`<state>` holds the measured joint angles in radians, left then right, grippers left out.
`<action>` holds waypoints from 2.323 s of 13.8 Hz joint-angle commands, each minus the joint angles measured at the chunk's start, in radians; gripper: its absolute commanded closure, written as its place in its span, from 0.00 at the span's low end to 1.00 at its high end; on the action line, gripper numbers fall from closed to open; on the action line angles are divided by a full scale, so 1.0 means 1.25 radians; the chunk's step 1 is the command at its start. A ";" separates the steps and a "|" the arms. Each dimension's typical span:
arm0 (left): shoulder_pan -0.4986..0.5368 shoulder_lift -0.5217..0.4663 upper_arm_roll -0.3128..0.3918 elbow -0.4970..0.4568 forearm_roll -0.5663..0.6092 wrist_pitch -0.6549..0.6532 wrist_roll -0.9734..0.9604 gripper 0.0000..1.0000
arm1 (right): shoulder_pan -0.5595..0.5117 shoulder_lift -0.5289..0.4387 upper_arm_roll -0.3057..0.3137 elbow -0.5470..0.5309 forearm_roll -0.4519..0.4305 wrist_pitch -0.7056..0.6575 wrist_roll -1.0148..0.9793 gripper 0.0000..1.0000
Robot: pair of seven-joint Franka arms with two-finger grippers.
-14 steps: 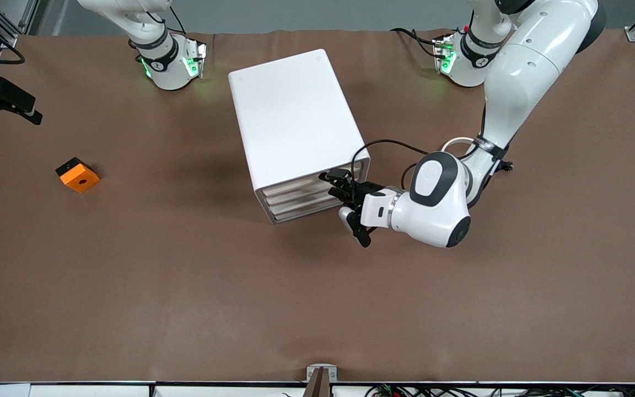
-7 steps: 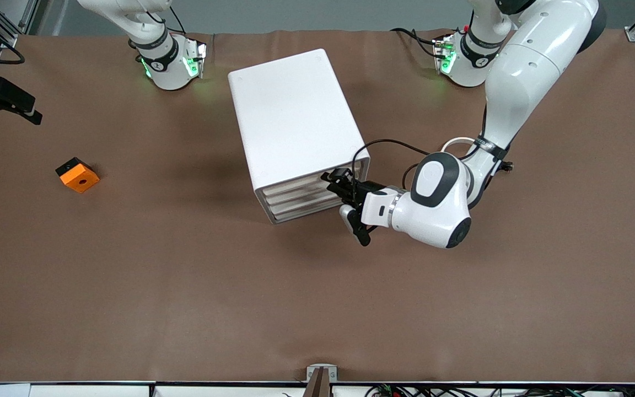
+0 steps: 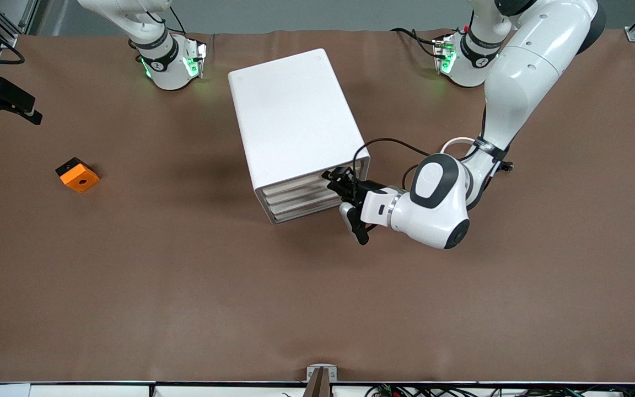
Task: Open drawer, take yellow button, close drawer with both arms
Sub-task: 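Grasp the drawer handle with the left gripper, then pull the drawer out of the cabinet with the left gripper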
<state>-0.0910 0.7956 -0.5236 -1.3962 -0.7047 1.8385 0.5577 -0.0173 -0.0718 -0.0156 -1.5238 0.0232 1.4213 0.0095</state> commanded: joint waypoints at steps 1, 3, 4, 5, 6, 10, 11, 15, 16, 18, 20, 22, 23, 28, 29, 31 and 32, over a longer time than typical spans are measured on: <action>-0.007 -0.003 -0.003 0.001 -0.001 -0.037 0.012 0.74 | 0.000 -0.015 -0.004 -0.013 0.003 0.003 -0.004 0.00; -0.002 -0.003 -0.005 0.003 -0.001 -0.037 0.012 0.84 | 0.004 -0.015 -0.002 -0.013 0.003 0.001 -0.004 0.00; 0.000 -0.003 -0.003 0.003 -0.001 -0.037 0.012 0.90 | 0.003 -0.015 -0.001 -0.013 0.003 0.001 -0.004 0.00; 0.003 -0.003 -0.001 0.003 -0.002 -0.037 0.012 1.00 | 0.004 -0.015 -0.001 -0.013 0.003 0.002 -0.004 0.00; 0.010 -0.003 -0.001 0.003 -0.002 -0.037 0.012 1.00 | 0.003 -0.015 -0.002 -0.013 0.003 0.003 -0.004 0.00; 0.026 -0.003 0.002 0.004 -0.001 -0.036 0.013 1.00 | 0.000 -0.015 -0.002 -0.013 0.003 -0.002 -0.004 0.00; 0.029 -0.003 0.002 0.005 -0.001 -0.035 0.014 1.00 | 0.000 -0.015 -0.003 -0.013 0.003 -0.002 -0.004 0.00; 0.032 -0.003 0.029 0.021 -0.001 -0.031 0.025 1.00 | -0.003 -0.015 -0.005 -0.011 0.003 0.002 -0.004 0.00; 0.032 -0.003 0.035 0.022 -0.001 -0.028 0.026 1.00 | -0.005 -0.014 -0.006 -0.011 0.003 0.004 -0.005 0.00; 0.031 -0.003 0.043 0.030 0.000 -0.007 0.030 1.00 | -0.003 -0.014 -0.007 -0.009 0.003 0.005 -0.005 0.00; 0.031 -0.006 0.045 0.036 0.002 0.016 0.029 1.00 | -0.003 -0.014 -0.007 -0.009 0.003 0.005 -0.005 0.00; 0.025 -0.013 0.073 0.037 0.020 0.036 0.030 1.00 | -0.003 -0.014 -0.007 -0.008 0.001 0.008 -0.005 0.00; 0.025 -0.013 0.079 0.044 0.025 0.039 0.029 1.00 | -0.003 -0.013 -0.007 -0.001 0.001 0.008 -0.005 0.00; 0.024 -0.013 0.128 0.063 0.042 0.066 0.028 1.00 | -0.007 -0.005 -0.008 0.015 0.008 0.007 0.007 0.00; 0.025 -0.014 0.129 0.070 0.062 0.069 0.025 1.00 | -0.006 0.000 -0.008 0.015 0.000 0.008 0.000 0.00; 0.026 -0.013 0.143 0.080 0.068 0.085 0.029 1.00 | -0.013 0.045 -0.008 0.016 -0.001 0.007 -0.006 0.00; 0.027 -0.014 0.150 0.081 0.068 0.089 0.030 1.00 | -0.016 0.062 -0.008 0.023 0.000 0.007 -0.008 0.00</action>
<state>-0.0764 0.7952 -0.4048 -1.2896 -0.6888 1.9456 0.6051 -0.0213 -0.0522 -0.0304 -1.5155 0.0228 1.4305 0.0104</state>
